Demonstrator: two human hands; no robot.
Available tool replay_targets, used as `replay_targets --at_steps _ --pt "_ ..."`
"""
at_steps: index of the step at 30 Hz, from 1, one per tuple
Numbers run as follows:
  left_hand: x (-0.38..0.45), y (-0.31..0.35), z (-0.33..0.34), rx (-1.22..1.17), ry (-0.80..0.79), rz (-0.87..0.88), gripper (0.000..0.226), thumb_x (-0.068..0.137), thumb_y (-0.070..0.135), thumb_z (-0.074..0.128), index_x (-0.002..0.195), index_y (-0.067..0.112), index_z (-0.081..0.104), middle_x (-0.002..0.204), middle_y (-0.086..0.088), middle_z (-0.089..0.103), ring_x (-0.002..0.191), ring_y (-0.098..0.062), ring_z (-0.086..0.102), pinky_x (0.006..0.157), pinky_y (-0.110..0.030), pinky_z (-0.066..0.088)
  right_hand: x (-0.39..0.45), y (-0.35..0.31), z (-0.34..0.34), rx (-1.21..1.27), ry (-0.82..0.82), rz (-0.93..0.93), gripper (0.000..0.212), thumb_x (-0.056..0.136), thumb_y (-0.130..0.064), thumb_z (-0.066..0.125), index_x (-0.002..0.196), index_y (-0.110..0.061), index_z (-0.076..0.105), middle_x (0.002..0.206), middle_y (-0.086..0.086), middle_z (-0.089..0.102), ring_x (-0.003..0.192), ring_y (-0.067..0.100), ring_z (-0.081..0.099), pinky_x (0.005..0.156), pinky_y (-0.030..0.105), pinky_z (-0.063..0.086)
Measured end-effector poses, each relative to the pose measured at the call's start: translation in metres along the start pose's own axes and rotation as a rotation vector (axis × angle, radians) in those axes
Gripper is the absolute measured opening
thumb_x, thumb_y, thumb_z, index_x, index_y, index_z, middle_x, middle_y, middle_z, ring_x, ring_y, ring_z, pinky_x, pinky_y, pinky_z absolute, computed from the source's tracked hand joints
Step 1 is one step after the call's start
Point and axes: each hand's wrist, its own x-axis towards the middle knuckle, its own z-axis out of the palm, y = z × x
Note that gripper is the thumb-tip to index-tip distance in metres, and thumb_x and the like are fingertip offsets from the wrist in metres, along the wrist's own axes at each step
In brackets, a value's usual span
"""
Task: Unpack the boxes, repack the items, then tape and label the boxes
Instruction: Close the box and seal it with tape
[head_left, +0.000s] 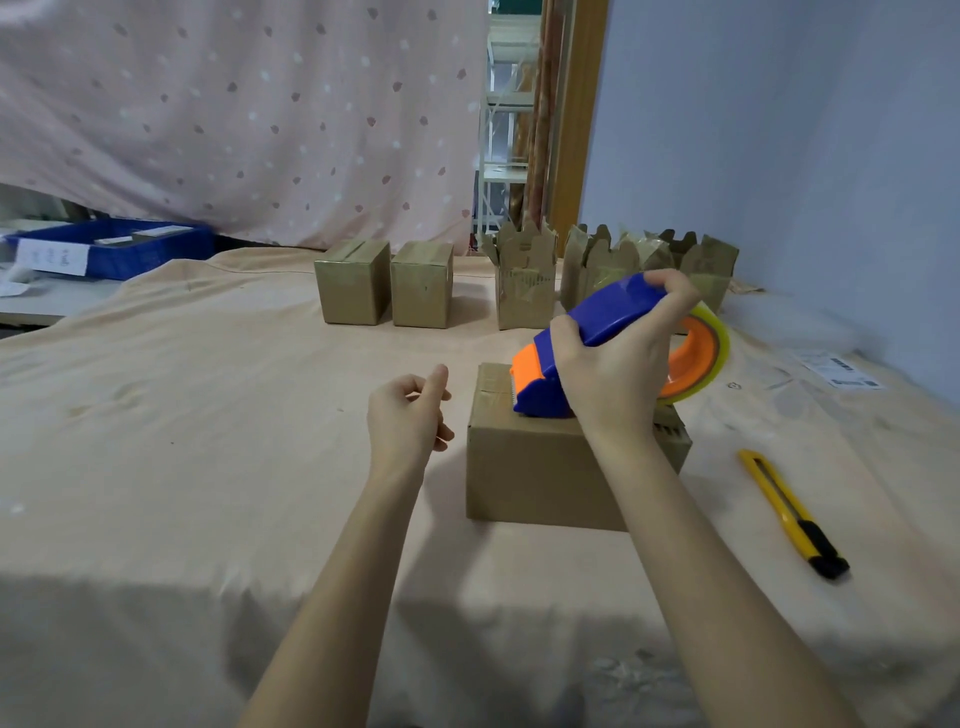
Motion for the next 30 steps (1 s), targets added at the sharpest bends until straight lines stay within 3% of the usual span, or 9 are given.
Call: replay_targets --at_steps 6,10,14,18,22,24,26,28,30 --pt "-0.011 -0.018 0.017 -0.061 -0.009 -0.084 0.043 0.095 0.032 0.055 0.058 0.010 0.051 0.049 -0.001 0.045 0.035 -0.005 0.041 0.040 -0.017 0.032 0.001 0.001 0.001 -0.061 -0.054 0.005 0.065 0.076 -0.015 0.075 0.126 -0.008 0.034 0.108 -0.010 0.040 0.091 0.015 0.057 0.065 0.025 0.053" --pt "-0.016 -0.020 0.026 -0.126 -0.026 -0.135 0.046 0.096 0.033 0.053 0.058 0.012 0.039 0.055 -0.003 0.037 0.051 -0.014 0.031 0.050 -0.027 0.025 -0.001 0.000 0.002 -0.086 -0.067 0.013 0.064 0.077 -0.017 0.075 0.126 -0.009 0.034 0.107 -0.011 0.041 0.091 0.013 0.057 0.066 0.024 0.054" --pt "-0.012 -0.018 0.022 0.020 -0.096 -0.146 0.053 0.098 0.035 0.049 0.053 0.016 0.030 0.048 0.003 0.031 0.048 -0.015 0.026 0.049 -0.029 0.020 -0.002 -0.002 0.001 -0.098 -0.072 0.027 0.063 0.077 -0.018 0.075 0.125 -0.010 0.034 0.106 -0.010 0.042 0.089 0.013 0.057 0.065 0.024 0.054" --pt "-0.007 -0.014 0.021 0.121 -0.161 -0.189 0.048 0.099 0.034 0.045 0.056 0.015 0.034 0.046 0.003 0.033 0.047 -0.016 0.027 0.050 -0.027 0.021 -0.003 -0.004 0.000 -0.099 -0.069 0.051 0.063 0.078 -0.019 0.075 0.125 -0.009 0.034 0.108 -0.009 0.043 0.088 0.012 0.055 0.065 0.024 0.054" --pt "-0.006 -0.026 0.019 0.205 -0.329 -0.310 0.031 0.100 0.035 0.037 0.092 0.011 0.053 0.081 -0.011 0.058 0.067 -0.024 0.050 0.070 -0.033 0.042 -0.003 -0.004 -0.001 -0.100 -0.063 0.060 0.063 0.078 -0.019 0.075 0.125 -0.009 0.034 0.112 -0.004 0.049 0.090 0.012 0.055 0.066 0.023 0.053" --pt "-0.009 -0.032 0.015 0.235 -0.324 -0.297 0.026 0.099 0.032 0.039 0.089 0.012 0.051 0.084 -0.011 0.058 0.073 -0.025 0.053 0.067 -0.032 0.045 -0.002 -0.004 0.000 -0.109 -0.068 0.065 0.063 0.078 -0.020 0.075 0.125 -0.009 0.034 0.116 0.003 0.054 0.090 0.015 0.059 0.066 0.022 0.053" --pt "-0.008 -0.026 0.012 0.279 -0.193 -0.160 0.018 0.096 0.021 0.041 0.085 0.010 0.049 0.081 -0.009 0.057 0.070 -0.020 0.051 0.063 -0.031 0.042 0.000 -0.003 0.000 -0.123 -0.070 0.070 0.064 0.078 -0.021 0.075 0.125 -0.011 0.034 0.117 0.005 0.055 0.091 0.017 0.061 0.066 0.020 0.052" --pt "-0.016 -0.006 0.008 0.033 -0.098 -0.067 0.020 0.100 0.023 0.040 0.108 0.012 0.055 0.109 -0.005 0.061 0.098 -0.017 0.057 0.088 -0.034 0.048 0.001 -0.003 0.000 -0.119 -0.073 0.079 0.064 0.078 -0.021 0.075 0.125 -0.011 0.033 0.118 0.005 0.055 0.093 0.018 0.061 0.068 0.023 0.054" --pt "-0.031 0.017 0.009 -0.203 -0.185 -0.088 0.040 0.103 0.034 0.036 0.136 0.015 0.046 0.133 0.006 0.049 0.123 -0.009 0.045 0.108 -0.028 0.033 0.001 -0.002 0.001 -0.122 -0.070 0.080 0.064 0.077 -0.021 0.075 0.125 -0.012 0.033 0.117 0.005 0.056 0.092 0.019 0.062 0.069 0.026 0.056"
